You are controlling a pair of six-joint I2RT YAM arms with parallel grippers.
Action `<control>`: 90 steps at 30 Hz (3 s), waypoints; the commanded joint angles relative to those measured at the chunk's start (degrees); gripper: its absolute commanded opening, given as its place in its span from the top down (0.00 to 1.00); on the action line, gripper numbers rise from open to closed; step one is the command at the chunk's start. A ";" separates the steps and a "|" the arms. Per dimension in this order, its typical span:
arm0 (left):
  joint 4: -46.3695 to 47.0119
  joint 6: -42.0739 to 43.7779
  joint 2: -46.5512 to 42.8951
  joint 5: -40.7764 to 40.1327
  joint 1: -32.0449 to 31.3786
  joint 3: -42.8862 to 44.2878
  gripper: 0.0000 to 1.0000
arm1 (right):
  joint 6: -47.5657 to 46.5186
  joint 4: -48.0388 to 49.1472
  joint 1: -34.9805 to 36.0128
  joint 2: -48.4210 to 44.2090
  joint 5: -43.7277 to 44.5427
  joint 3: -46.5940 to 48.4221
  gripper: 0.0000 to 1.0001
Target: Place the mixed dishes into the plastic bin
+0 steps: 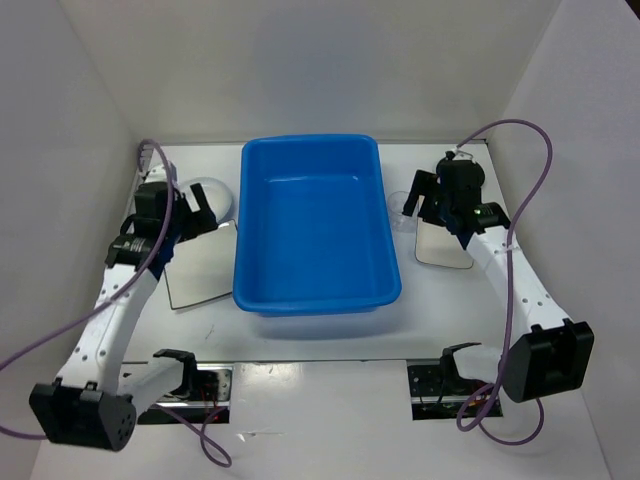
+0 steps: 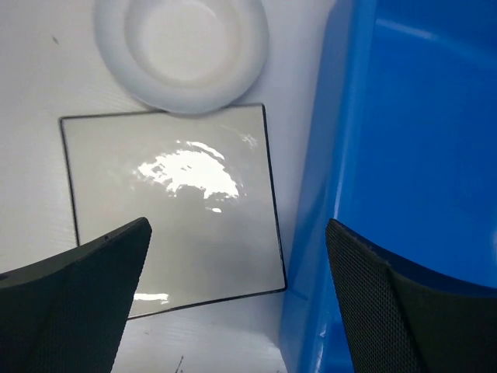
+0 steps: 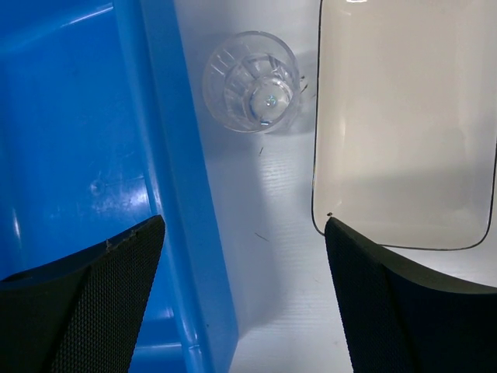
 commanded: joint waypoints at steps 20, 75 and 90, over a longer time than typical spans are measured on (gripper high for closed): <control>4.33 -5.65 15.14 15.15 28.80 -1.52 0.00 | -0.44 2.12 -0.71 -5.24 -8.50 -1.20 0.11; 12.95 25.55 55.40 65.61 39.36 -2.75 0.22 | -2.56 0.01 0.35 -0.85 -4.81 0.55 0.10; 8.29 27.94 57.34 66.33 39.36 0.85 0.22 | -2.03 4.31 0.35 8.11 -13.60 -1.47 0.10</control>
